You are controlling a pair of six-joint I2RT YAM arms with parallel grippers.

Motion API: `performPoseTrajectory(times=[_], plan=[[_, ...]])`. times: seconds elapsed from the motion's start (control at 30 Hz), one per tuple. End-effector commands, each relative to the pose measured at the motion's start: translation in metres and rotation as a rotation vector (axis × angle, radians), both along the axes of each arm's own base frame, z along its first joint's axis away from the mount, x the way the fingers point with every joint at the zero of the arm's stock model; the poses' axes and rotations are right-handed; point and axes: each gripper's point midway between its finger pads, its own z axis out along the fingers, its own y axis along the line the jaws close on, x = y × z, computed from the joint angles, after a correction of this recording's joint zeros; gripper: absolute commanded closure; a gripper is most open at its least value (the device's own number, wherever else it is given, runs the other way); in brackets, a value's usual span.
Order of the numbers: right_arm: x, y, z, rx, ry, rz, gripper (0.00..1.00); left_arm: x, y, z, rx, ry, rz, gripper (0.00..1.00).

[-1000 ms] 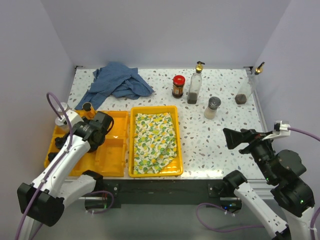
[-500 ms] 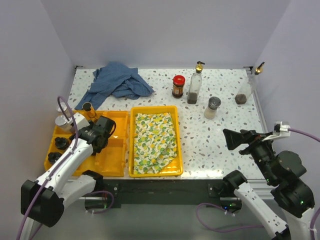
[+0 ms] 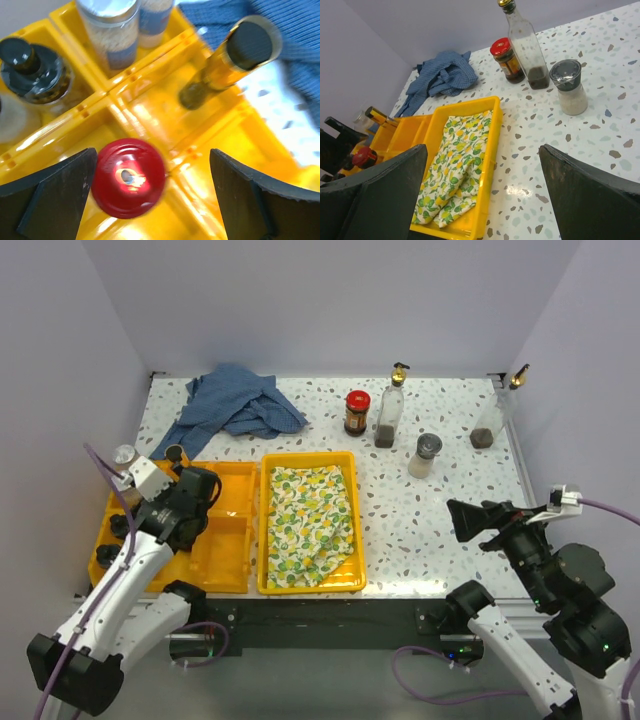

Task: Organize the condiment bottles
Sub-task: Place the bottle in the storage box, then pick up the bottle from the center of the board.

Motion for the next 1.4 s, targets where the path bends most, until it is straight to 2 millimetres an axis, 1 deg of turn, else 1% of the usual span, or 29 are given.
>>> performPoseTrajectory(times=[0.0,0.13,0.3,0.43,0.5,0.57,0.6,0.63,0.67,0.73,0.77,0.8,0.83,0.87,0.9,0.93,0.97,1.0,1.03,1.07,1.1,1.13,1.17,1.2,1.23,1.27,1.3,1.33,1.37], plan=[[-0.011,-0.005,0.017,0.003,-0.044,0.009,0.01,0.018,-0.005,0.068,-0.047,-0.187,-0.018,0.00],[-0.012,-0.003,0.021,0.000,-0.075,0.029,0.01,0.028,-0.013,0.100,-0.040,-0.267,-0.118,0.00],[-0.012,-0.003,0.022,-0.022,-0.087,0.035,0.01,0.033,-0.014,0.144,-0.037,-0.381,-0.151,0.00],[-0.009,-0.001,0.020,-0.032,-0.094,0.040,0.01,0.041,-0.024,0.168,0.019,-0.410,-0.270,0.00],[-0.007,0.000,0.021,-0.039,-0.099,0.043,0.01,0.051,-0.040,0.186,0.013,-0.463,-0.369,0.00],[-0.005,0.003,0.020,-0.045,-0.093,0.048,0.01,0.060,-0.053,0.196,0.047,-0.468,-0.473,0.00],[-0.003,0.004,0.020,-0.046,-0.092,0.051,0.01,0.066,-0.068,0.206,0.034,-0.508,-0.551,0.00],[-0.002,0.006,0.018,-0.046,-0.091,0.060,0.01,0.075,-0.076,0.204,0.061,-0.487,-0.604,0.00],[-0.001,0.007,0.016,-0.050,-0.087,0.062,0.01,0.082,-0.085,0.212,0.065,-0.514,-0.646,0.00],[0.000,0.007,0.009,-0.064,-0.079,0.060,0.01,0.101,-0.110,0.203,0.068,-0.472,-0.770,0.00],[0.001,0.007,0.006,-0.070,-0.078,0.058,0.01,0.108,-0.128,0.210,0.055,-0.491,-0.856,0.00],[0.001,0.006,0.004,-0.076,-0.077,0.055,0.01,0.125,-0.142,0.194,0.052,-0.436,-0.911,0.00],[0.002,0.006,0.002,-0.085,-0.082,0.054,0.01,0.133,-0.153,0.190,0.044,-0.424,-0.956,0.00],[0.002,0.006,0.002,-0.091,-0.087,0.057,0.01,0.141,-0.172,0.196,0.027,-0.446,-1.030,0.00],[0.002,0.006,0.002,-0.095,-0.089,0.056,0.01,0.158,-0.185,0.176,0.019,-0.389,-1.057,0.00],[0.001,0.004,0.004,-0.100,-0.096,0.054,0.01,0.165,-0.195,0.173,0.021,-0.381,-1.078,0.00],[0.001,0.004,0.005,-0.097,-0.099,0.051,0.01,0.172,-0.212,0.182,0.035,-0.416,-1.113,0.00],[0.001,0.003,0.007,-0.095,-0.106,0.050,0.01,0.185,-0.224,0.167,0.055,-0.386,-1.140,0.00],[0.001,0.004,0.008,-0.089,-0.116,0.051,0.01,0.191,-0.234,0.166,0.063,-0.391,-1.159,0.00],[0.001,0.005,0.009,-0.087,-0.120,0.055,0.01,0.197,-0.251,0.177,0.070,-0.436,-1.188,0.00],[0.001,0.007,0.011,-0.084,-0.126,0.062,0.01,0.208,-0.264,0.163,0.081,-0.411,-1.216,0.00],[0.002,0.008,0.011,-0.086,-0.128,0.065,0.01,0.214,-0.280,0.180,0.095,-0.475,-1.244,0.00],[0.003,0.008,0.011,-0.088,-0.127,0.067,0.01,0.225,-0.292,0.162,0.106,-0.443,-1.261,0.00],[0.004,0.009,0.008,-0.090,-0.120,0.069,0.01,0.232,-0.298,0.158,0.139,-0.439,-1.276,0.01],[0.005,0.010,0.008,-0.090,-0.124,0.072,0.01,0.237,-0.310,0.168,0.155,-0.476,-1.293,0.02],[0.006,0.011,0.007,-0.091,-0.121,0.075,0.01,0.248,-0.319,0.149,0.170,-0.443,-1.309,0.02],[0.007,0.012,0.007,-0.093,-0.120,0.077,0.01,0.253,-0.326,0.144,0.176,-0.444,-1.325,0.03],[0.007,0.012,0.008,-0.090,-0.123,0.077,0.01,0.258,-0.335,0.150,0.180,-0.478,-1.345,0.05],[0.008,0.012,0.009,-0.092,-0.123,0.074,0.01,0.268,-0.342,0.132,0.178,-0.452,-1.359,0.05]])
